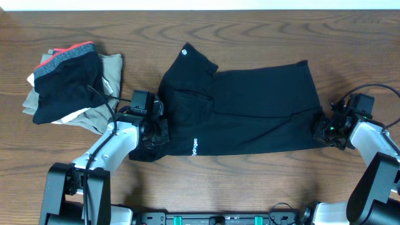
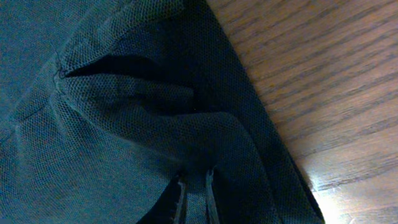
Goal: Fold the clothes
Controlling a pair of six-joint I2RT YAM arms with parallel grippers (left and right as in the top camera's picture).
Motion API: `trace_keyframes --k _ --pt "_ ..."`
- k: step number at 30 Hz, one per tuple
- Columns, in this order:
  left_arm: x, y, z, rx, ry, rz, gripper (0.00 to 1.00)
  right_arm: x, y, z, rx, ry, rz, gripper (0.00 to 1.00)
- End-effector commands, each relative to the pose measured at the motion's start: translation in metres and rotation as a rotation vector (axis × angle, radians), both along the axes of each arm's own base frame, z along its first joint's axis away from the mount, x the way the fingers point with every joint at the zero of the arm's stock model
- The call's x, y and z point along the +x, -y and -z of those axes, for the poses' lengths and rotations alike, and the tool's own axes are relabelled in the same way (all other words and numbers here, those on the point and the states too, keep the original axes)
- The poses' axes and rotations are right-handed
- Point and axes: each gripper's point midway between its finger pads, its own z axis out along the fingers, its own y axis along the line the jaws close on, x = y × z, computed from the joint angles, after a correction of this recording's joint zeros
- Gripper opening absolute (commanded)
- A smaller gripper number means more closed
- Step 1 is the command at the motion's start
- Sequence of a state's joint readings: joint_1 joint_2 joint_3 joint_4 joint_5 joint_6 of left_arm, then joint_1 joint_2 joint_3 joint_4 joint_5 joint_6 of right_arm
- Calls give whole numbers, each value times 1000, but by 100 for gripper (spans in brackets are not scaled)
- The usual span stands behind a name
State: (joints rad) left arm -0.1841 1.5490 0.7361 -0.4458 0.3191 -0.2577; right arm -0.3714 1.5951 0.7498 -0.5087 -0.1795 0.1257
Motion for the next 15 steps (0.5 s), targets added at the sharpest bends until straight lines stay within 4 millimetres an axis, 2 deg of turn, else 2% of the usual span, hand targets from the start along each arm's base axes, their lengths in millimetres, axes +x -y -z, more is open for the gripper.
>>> trace_keyframes --k 1,7,15 --pt "-5 -8 4 36 -19 -3 6 -12 -2 9 6 -42 11 11" --pt "-12 -42 9 198 -52 -55 6 -12 -1 9 -1 -44 12 11" --pt "-18 -62 11 214 -90 -117 8 -13 -1 9 -1 -45 13 11"
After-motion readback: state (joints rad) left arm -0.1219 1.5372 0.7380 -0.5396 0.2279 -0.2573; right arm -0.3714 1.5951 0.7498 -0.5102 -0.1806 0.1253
